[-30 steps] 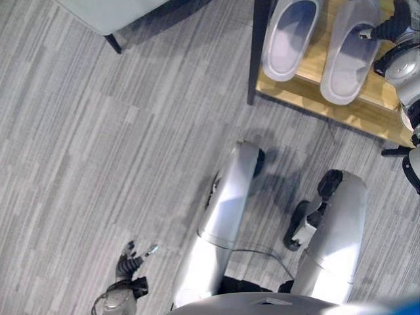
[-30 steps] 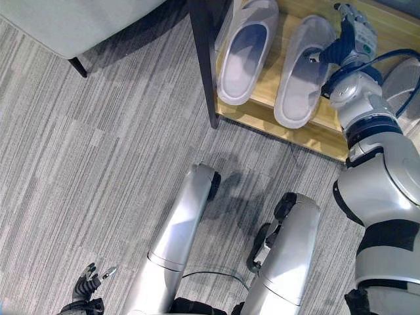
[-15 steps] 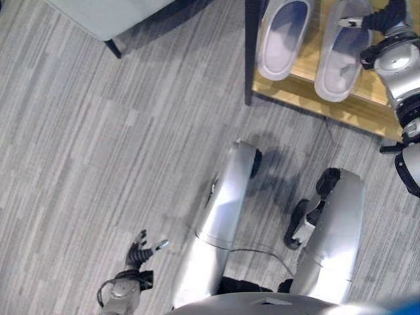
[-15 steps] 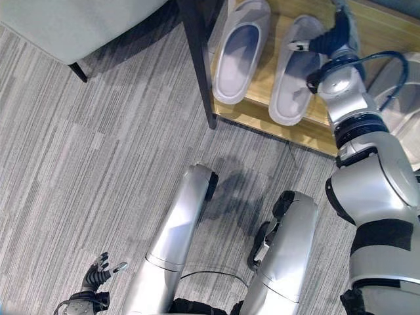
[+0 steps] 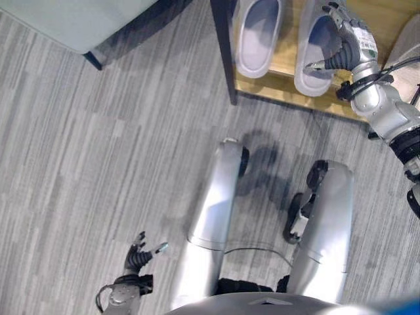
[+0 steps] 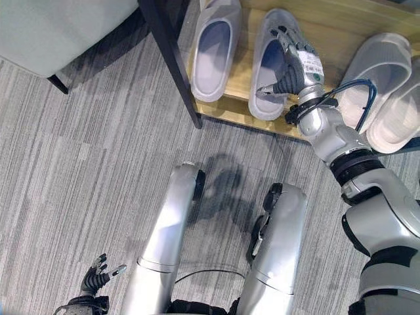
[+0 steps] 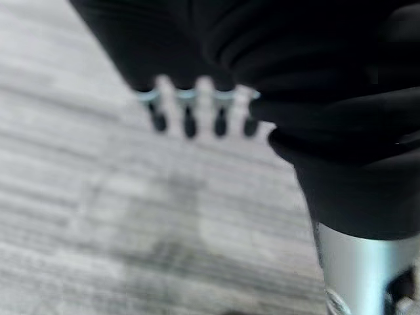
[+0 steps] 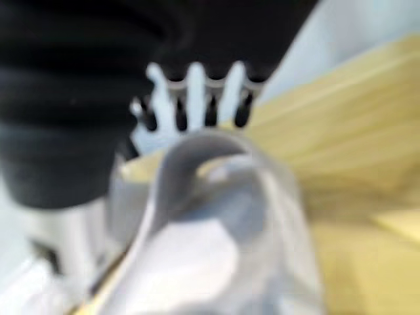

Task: Arrange the slippers neatly on the shoe rack.

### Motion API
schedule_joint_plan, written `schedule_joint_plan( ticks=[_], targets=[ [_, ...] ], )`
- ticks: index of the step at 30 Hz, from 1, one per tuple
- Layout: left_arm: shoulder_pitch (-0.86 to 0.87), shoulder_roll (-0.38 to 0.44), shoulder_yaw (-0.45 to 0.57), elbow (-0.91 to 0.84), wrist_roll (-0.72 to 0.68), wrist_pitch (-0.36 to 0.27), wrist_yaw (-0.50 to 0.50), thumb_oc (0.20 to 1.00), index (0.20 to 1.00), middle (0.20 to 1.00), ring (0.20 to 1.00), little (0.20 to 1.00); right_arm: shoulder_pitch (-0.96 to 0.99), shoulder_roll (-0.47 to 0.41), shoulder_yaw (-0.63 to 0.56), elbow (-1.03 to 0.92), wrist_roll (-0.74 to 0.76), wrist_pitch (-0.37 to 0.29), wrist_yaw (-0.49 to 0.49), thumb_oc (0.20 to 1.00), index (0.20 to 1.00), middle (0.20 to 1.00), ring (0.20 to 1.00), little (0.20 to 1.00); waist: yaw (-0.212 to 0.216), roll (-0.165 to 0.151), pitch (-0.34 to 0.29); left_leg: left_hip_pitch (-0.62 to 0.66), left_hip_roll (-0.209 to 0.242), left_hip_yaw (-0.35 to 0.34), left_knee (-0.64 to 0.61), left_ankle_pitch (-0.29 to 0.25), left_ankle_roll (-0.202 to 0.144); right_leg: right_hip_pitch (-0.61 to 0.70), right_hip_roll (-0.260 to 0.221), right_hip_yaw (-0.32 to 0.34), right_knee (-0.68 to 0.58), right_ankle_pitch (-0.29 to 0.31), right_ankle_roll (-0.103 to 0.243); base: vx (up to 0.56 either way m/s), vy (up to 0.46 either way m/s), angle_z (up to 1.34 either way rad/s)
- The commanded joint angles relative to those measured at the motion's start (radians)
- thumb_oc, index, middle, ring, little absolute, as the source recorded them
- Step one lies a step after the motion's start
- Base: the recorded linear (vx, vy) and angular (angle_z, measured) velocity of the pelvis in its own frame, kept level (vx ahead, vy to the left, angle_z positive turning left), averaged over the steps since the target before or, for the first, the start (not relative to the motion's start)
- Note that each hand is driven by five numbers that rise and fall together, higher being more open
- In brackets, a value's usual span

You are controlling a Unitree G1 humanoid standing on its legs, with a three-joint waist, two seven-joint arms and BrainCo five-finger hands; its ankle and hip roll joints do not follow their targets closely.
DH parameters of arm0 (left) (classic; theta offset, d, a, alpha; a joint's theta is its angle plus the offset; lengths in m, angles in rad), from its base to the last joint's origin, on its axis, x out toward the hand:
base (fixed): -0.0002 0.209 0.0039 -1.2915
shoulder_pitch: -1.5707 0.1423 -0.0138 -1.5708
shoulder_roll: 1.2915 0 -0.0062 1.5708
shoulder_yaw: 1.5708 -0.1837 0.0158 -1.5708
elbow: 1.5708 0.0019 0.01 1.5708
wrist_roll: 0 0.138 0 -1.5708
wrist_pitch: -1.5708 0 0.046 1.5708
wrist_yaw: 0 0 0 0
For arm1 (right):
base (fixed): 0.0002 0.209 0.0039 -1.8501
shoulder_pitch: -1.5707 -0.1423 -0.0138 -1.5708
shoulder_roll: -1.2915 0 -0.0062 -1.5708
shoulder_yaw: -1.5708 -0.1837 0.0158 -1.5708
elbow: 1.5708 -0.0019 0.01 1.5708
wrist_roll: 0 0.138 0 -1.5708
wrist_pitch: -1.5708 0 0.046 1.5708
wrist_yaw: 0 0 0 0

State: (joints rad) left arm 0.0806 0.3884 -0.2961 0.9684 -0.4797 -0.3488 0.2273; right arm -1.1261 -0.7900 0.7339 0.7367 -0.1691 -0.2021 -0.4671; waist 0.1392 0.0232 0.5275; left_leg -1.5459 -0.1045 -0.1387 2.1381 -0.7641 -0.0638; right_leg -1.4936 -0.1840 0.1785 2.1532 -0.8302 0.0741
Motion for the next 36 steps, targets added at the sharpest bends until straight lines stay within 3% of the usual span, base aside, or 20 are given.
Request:
schedule_joint_plan(
  ticks=[1, 6, 9, 12, 20, 27, 36],
  targets=[
    [0.041, -0.018, -0.018, 0.019, 0.015, -0.026, 0.056, 1.000, 1.000, 1.000, 1.000, 1.000, -0.030, -0.030, -0.060, -0.029, -0.045, 0.016, -0.052, 1.000, 1.000, 1.000, 1.000, 1.000, 0.028, -0.031, -0.008, -0.024, 0.030, -0.023, 0.018, -0.040, 0.012, 0.044, -0.040, 0.138, 0.135, 0.139, -0.101, -0.01, -0.017, -0.08],
    [0.028, -0.024, -0.011, 0.024, 0.018, -0.027, 0.076, 1.000, 1.000, 1.000, 1.000, 1.000, 0.011, 0.005, -0.116, -0.039, -0.077, 0.035, -0.105, 1.000, 1.000, 1.000, 1.000, 1.000, 0.023, -0.034, -0.008, -0.024, 0.030, -0.021, 0.022, -0.042, 0.011, 0.043, -0.036, 0.141, 0.143, 0.134, -0.103, 0.00, 0.000, 0.00],
    [0.018, -0.013, -0.013, 0.049, 0.098, -0.026, 0.117, 1.000, 1.000, 1.000, 1.000, 1.000, 0.049, 0.029, -0.165, -0.084, -0.132, 0.042, -0.160, 1.000, 1.000, 1.000, 1.000, 1.000, 0.019, -0.032, -0.008, -0.024, 0.031, -0.020, 0.027, -0.048, 0.014, 0.043, -0.032, 0.144, 0.148, 0.139, -0.101, 0.00, -0.009, -0.02],
    [0.015, -0.010, -0.015, 0.056, 0.119, -0.026, 0.127, 1.000, 1.000, 1.000, 1.000, 1.000, 0.055, 0.045, -0.176, -0.087, -0.128, 0.040, -0.155, 1.000, 1.000, 1.000, 1.000, 1.000, 0.020, -0.031, -0.008, -0.024, 0.032, -0.019, 0.029, -0.048, 0.014, 0.042, -0.032, 0.144, 0.150, 0.139, -0.099, 0.00, 0.000, 0.00],
    [0.007, -0.007, -0.026, 0.069, 0.160, -0.024, 0.162, 1.000, 1.000, 1.000, 1.000, 1.000, 0.101, 0.122, -0.247, -0.093, -0.064, 0.024, -0.190, 1.000, 1.000, 1.000, 1.000, 1.000, 0.012, -0.035, -0.008, -0.024, 0.035, -0.018, 0.038, -0.050, 0.014, 0.042, -0.024, 0.146, 0.156, 0.144, -0.098, 0.00, 0.000, 0.00],
    [0.005, -0.024, -0.011, 0.092, 0.097, -0.016, 0.174, 1.000, 1.000, 1.000, 1.000, 1.000, 0.141, 0.268, -0.359, -0.103, 0.013, 0.024, -0.286, 1.000, 1.000, 1.000, 1.000, 1.000, 0.006, -0.036, -0.008, -0.024, 0.040, -0.012, 0.044, -0.052, 0.017, 0.033, -0.013, 0.143, 0.168, 0.139, -0.101, 0.00, 0.000, -0.03],
    [-0.028, -0.008, -0.014, 0.106, 0.144, -0.007, 0.202, 1.000, 1.000, 1.000, 1.000, 1.000, 0.138, 0.347, -0.366, -0.044, 0.101, 0.000, -0.255, 1.000, 1.000, 1.000, 1.000, 1.000, 0.001, -0.031, -0.008, -0.024, 0.042, -0.009, 0.058, -0.054, 0.018, 0.033, -0.006, 0.147, 0.173, 0.145, -0.093, 0.00, -0.001, -0.04]
  ],
)
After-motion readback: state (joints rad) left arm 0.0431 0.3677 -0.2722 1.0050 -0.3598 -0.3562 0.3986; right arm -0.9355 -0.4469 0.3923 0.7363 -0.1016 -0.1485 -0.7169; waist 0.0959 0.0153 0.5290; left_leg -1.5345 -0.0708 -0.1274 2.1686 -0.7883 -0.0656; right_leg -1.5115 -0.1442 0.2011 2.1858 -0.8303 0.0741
